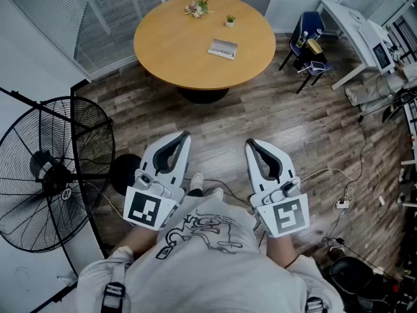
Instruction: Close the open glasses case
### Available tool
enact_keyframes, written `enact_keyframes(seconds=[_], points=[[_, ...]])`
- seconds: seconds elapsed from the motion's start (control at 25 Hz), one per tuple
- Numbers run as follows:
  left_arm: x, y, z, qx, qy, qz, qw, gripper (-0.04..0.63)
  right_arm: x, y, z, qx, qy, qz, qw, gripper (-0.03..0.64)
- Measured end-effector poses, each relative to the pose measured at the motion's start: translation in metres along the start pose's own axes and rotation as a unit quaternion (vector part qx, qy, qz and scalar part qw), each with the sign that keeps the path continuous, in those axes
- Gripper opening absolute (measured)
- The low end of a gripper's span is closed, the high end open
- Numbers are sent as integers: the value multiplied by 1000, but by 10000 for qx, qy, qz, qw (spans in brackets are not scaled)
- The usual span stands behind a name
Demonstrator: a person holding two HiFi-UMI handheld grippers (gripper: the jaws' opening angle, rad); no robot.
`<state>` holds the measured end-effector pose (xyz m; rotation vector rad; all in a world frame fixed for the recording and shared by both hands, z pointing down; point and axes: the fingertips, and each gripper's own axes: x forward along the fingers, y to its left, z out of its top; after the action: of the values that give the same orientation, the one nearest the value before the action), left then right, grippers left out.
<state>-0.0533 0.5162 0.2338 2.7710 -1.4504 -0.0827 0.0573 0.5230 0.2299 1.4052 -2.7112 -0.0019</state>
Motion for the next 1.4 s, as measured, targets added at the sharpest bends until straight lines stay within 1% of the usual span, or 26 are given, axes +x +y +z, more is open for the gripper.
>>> enact_keyframes(seconds=[0.4, 0.88, 1.04, 1.12, 1.2, 1.28, 1.4], points=[[-1, 19, -4, -60, -6, -21, 10000, 21, 18, 3, -2, 56, -18, -89, 9999, 9], [11, 61, -6, -116, 30, -99, 9999, 21, 62, 6, 0, 53, 18, -142, 9999, 9], [13, 79, -10, -131, 15, -140, 9998, 21, 76, 12, -13, -141, 357, -62, 9992, 9], [15, 86, -10, -137, 20, -171, 9998, 21, 83, 13, -12, -141, 362, -87, 9992, 9], [17, 93, -11, -133, 44, -197, 9997, 21, 89, 14, -17, -211, 523, -69, 9984, 9], [17, 100, -13, -126, 62, -222, 9997, 21, 97, 17, -15, -219, 442, -90, 9987, 9], [16, 110, -16, -115, 80, -247, 9996, 21, 109, 20, -8, -30, 146, -227, 9996, 9]])
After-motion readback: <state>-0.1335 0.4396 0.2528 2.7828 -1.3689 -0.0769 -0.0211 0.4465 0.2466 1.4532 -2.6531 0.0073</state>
